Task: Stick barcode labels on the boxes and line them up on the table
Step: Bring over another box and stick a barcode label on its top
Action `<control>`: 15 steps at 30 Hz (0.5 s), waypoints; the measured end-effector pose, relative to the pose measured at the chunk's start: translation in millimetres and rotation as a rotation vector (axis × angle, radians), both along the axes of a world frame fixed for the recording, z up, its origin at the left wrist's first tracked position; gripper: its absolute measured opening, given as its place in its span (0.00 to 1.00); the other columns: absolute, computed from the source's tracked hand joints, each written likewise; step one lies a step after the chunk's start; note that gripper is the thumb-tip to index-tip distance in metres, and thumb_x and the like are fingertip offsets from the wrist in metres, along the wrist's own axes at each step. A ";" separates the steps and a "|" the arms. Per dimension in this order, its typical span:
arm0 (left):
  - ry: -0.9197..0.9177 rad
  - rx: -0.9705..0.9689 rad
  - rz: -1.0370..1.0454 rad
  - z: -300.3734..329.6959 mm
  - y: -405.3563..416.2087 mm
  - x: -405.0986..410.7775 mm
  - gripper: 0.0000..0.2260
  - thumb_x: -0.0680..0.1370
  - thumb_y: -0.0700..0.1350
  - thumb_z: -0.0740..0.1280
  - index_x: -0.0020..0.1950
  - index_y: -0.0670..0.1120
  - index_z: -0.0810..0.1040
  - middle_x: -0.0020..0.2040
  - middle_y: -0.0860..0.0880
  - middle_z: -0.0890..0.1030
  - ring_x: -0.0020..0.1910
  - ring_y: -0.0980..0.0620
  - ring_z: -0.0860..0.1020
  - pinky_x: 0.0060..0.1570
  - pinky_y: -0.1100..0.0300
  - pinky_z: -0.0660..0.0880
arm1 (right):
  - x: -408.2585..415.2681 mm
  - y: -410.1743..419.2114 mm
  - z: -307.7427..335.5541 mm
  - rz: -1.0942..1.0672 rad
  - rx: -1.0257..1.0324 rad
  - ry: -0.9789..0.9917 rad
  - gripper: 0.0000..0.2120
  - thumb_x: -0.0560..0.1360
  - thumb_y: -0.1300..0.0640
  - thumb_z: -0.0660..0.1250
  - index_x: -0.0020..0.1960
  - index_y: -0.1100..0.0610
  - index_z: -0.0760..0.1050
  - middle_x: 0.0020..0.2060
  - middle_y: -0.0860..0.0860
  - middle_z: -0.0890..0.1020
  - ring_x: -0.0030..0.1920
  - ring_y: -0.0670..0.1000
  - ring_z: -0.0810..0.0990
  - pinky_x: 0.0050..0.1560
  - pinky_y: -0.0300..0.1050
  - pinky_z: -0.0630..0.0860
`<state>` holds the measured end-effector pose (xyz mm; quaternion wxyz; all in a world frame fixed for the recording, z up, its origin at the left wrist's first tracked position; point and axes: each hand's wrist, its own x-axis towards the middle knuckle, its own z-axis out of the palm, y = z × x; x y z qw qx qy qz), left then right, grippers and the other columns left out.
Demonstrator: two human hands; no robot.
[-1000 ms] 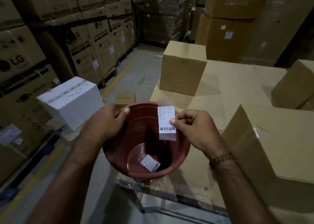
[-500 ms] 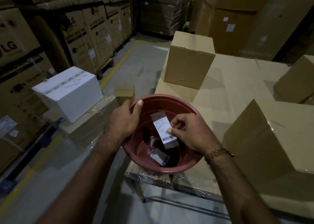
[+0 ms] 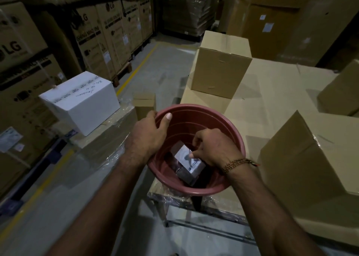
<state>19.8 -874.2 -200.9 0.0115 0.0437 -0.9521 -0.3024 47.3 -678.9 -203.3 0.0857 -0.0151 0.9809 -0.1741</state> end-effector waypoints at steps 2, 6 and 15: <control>-0.006 0.016 -0.010 -1.0 -0.6 -0.5 0.26 0.85 0.67 0.54 0.71 0.51 0.75 0.55 0.53 0.80 0.48 0.53 0.74 0.42 0.57 0.69 | -2.2 0.8 -0.8 -0.017 0.078 0.017 0.18 0.70 0.44 0.82 0.55 0.49 0.82 0.49 0.50 0.86 0.51 0.54 0.85 0.54 0.50 0.82; -0.002 0.027 -0.015 -4.8 -2.2 -2.5 0.27 0.84 0.69 0.54 0.70 0.50 0.75 0.59 0.49 0.82 0.49 0.52 0.76 0.48 0.54 0.71 | -3.6 7.8 2.4 -0.046 0.023 0.093 0.17 0.71 0.43 0.80 0.55 0.49 0.82 0.47 0.48 0.86 0.51 0.54 0.85 0.53 0.52 0.83; 0.134 -0.192 0.030 4.2 4.9 4.0 0.30 0.82 0.71 0.53 0.71 0.52 0.75 0.61 0.48 0.82 0.58 0.45 0.80 0.57 0.42 0.79 | 13.1 26.4 22.9 -0.069 -0.139 0.239 0.09 0.75 0.44 0.78 0.50 0.47 0.84 0.37 0.41 0.83 0.42 0.44 0.83 0.49 0.48 0.82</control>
